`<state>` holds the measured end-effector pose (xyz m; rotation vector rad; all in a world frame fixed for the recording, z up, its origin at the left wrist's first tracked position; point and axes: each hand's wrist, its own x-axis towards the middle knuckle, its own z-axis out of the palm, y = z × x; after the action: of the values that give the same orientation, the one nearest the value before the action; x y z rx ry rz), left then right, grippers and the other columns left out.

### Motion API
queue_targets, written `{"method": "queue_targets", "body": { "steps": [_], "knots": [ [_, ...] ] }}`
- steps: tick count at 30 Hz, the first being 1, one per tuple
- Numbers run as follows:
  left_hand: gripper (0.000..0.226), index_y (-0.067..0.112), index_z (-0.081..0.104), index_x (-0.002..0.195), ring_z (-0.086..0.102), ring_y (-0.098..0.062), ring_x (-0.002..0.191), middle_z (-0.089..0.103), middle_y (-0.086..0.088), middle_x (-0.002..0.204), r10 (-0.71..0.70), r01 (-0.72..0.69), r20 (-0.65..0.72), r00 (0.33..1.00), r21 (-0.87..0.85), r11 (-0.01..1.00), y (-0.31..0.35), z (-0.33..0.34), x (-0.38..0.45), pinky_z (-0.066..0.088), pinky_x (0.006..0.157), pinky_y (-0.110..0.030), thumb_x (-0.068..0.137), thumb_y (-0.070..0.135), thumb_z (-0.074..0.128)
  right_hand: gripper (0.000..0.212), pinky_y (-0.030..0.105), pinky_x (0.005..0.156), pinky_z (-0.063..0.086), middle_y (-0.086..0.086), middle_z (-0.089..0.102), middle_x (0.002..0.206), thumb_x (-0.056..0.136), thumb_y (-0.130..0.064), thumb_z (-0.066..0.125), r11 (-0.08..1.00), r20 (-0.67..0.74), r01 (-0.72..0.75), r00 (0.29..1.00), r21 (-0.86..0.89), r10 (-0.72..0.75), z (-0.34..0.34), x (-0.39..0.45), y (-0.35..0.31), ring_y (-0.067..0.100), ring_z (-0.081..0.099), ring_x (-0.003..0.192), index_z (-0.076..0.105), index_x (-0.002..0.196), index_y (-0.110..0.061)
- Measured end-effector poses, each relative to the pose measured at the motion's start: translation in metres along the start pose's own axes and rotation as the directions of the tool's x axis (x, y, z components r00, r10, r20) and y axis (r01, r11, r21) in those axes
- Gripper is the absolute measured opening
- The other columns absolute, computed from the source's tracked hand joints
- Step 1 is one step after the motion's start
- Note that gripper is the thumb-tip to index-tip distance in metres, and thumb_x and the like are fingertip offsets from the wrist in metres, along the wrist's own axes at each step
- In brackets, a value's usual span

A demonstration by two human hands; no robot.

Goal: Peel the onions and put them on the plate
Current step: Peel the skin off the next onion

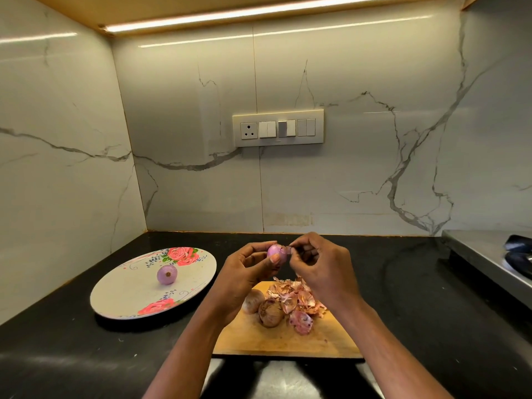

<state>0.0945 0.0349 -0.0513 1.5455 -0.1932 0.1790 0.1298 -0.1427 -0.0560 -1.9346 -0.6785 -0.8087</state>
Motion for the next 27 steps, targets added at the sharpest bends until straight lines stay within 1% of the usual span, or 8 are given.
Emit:
{"method": "queue_targets", "body": {
  "steps": [3, 6, 10, 15, 18, 20, 24, 27],
  "knots": [
    [0.041, 0.021, 0.067, 0.123, 0.069, -0.019, 0.109, 0.073, -0.002, 0.115, -0.004, 0.003, 0.038, 0.999, 0.034, 0.999, -0.001, 0.002, 0.001, 0.057, 0.092, -0.033, 0.082, 0.025, 0.072, 0.013, 0.004, 0.066, 0.050, -0.020, 0.062, 0.082, 0.087, -0.022, 0.076, 0.998, -0.028, -0.063, 0.998, 0.012, 0.063, -0.002, 0.000, 0.005, -0.008, 0.063, 0.077, 0.068, 0.097, -0.026],
    [0.039, 0.021, 0.067, 0.123, 0.071, -0.020, 0.106, 0.073, -0.004, 0.115, -0.022, 0.021, 0.037, 0.999, 0.020, 1.000, -0.001, 0.003, 0.000, 0.058, 0.086, -0.030, 0.084, 0.021, 0.071, 0.011, 0.003, 0.065, 0.048, -0.022, 0.062, 0.081, 0.089, -0.023, 0.074, 0.992, -0.015, -0.125, 0.992, 0.014, 0.126, 0.001, 0.000, 0.005, -0.006, 0.063, 0.077, 0.066, 0.094, -0.028],
    [0.040, 0.020, 0.067, 0.122, 0.071, -0.021, 0.106, 0.073, -0.005, 0.115, -0.022, 0.022, 0.037, 0.999, -0.004, 1.000, -0.001, 0.001, 0.001, 0.058, 0.084, -0.029, 0.082, 0.021, 0.070, 0.008, 0.003, 0.065, 0.048, -0.014, 0.066, 0.085, 0.091, -0.021, 0.071, 0.982, -0.049, -0.189, 0.981, 0.014, 0.190, 0.001, 0.002, 0.009, -0.002, 0.063, 0.079, 0.067, 0.096, -0.026],
    [0.048, 0.020, 0.065, 0.121, 0.073, -0.018, 0.100, 0.070, -0.005, 0.118, 0.008, -0.005, -0.055, 0.998, 0.046, 0.999, -0.004, 0.001, 0.004, 0.059, 0.087, -0.034, 0.074, 0.027, 0.075, 0.015, 0.010, 0.073, 0.049, -0.016, 0.067, 0.096, 0.097, -0.023, 0.064, 0.981, 0.233, -0.129, 0.959, -0.143, 0.160, -0.001, -0.001, 0.014, -0.001, 0.062, 0.087, 0.071, 0.108, -0.031],
    [0.053, 0.020, 0.063, 0.119, 0.072, -0.008, 0.094, 0.069, -0.002, 0.116, 0.024, -0.015, -0.116, 0.993, 0.082, 0.997, -0.005, 0.001, 0.004, 0.059, 0.081, -0.027, 0.070, 0.031, 0.078, 0.015, 0.011, 0.074, 0.047, -0.015, 0.066, 0.100, 0.096, -0.029, 0.065, 0.977, 0.286, -0.081, 0.949, -0.196, 0.136, 0.005, -0.001, 0.009, -0.002, 0.059, 0.087, 0.070, 0.110, -0.033],
    [0.054, 0.020, 0.062, 0.119, 0.071, -0.007, 0.095, 0.069, -0.002, 0.115, 0.026, -0.015, -0.127, 0.992, 0.087, 0.996, -0.006, 0.000, 0.004, 0.059, 0.080, -0.025, 0.069, 0.032, 0.079, 0.017, 0.010, 0.074, 0.049, -0.016, 0.065, 0.100, 0.093, -0.030, 0.069, 0.988, 0.248, -0.091, 0.961, -0.127, 0.120, 0.002, 0.001, 0.006, -0.003, 0.060, 0.089, 0.068, 0.110, -0.035],
    [0.051, 0.021, 0.062, 0.118, 0.071, -0.018, 0.103, 0.070, -0.004, 0.117, 0.010, 0.003, -0.124, 0.992, 0.104, 0.995, -0.009, 0.000, 0.006, 0.060, 0.084, -0.030, 0.071, 0.031, 0.080, 0.035, 0.001, 0.073, 0.047, -0.023, 0.065, 0.104, 0.089, -0.029, 0.074, 0.995, 0.216, -0.095, 0.972, 0.024, 0.088, -0.004, 0.004, 0.002, -0.011, 0.062, 0.092, 0.067, 0.122, -0.035],
    [0.049, 0.018, 0.064, 0.117, 0.073, -0.018, 0.100, 0.071, -0.005, 0.117, 0.017, -0.007, -0.095, 0.995, 0.103, 0.995, -0.009, -0.001, 0.006, 0.060, 0.084, -0.030, 0.073, 0.029, 0.079, 0.030, 0.003, 0.078, 0.048, -0.024, 0.068, 0.102, 0.087, -0.028, 0.075, 0.996, 0.213, -0.064, 0.976, 0.056, 0.051, -0.003, 0.004, 0.004, -0.013, 0.062, 0.095, 0.073, 0.117, -0.032]
  ]
}}
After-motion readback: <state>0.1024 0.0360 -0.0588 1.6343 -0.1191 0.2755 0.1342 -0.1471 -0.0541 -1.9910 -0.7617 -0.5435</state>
